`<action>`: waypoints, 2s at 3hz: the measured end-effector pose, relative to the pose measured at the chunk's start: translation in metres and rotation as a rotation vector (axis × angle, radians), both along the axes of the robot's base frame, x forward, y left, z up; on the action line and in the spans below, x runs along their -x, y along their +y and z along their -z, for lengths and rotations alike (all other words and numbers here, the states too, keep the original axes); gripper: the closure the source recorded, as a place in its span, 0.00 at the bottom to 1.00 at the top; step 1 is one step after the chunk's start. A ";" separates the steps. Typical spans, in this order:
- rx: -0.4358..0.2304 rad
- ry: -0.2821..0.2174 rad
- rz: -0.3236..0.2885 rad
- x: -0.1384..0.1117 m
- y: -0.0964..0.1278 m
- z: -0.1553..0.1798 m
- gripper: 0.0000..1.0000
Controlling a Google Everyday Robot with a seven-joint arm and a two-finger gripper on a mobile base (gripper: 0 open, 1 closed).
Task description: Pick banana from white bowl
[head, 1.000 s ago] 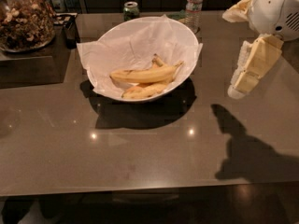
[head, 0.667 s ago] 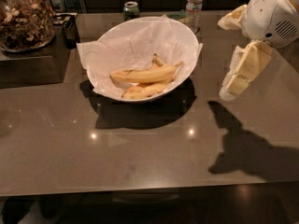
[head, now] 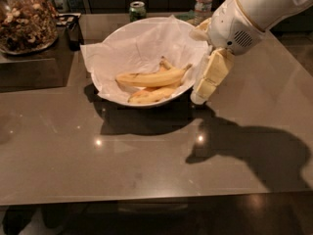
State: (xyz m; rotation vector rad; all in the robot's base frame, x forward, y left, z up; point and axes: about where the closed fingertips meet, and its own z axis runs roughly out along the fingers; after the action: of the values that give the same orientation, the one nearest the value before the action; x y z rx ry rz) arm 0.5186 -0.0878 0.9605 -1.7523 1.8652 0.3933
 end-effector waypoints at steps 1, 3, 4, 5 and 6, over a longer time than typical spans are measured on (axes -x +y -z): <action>-0.001 0.001 -0.003 -0.001 0.002 0.001 0.00; -0.080 0.018 -0.041 -0.017 0.024 0.007 0.00; -0.081 0.018 -0.042 -0.018 0.025 0.007 0.00; -0.081 0.018 -0.043 -0.018 0.025 0.007 0.19; -0.094 0.020 -0.050 -0.020 0.029 0.009 0.22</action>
Offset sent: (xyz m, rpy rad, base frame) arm 0.0083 0.0065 -0.0074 0.1073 0.0099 -0.0159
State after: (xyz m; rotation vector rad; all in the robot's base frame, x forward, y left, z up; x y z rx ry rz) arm 0.5383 -0.0590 0.9520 -1.7410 1.7897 0.5104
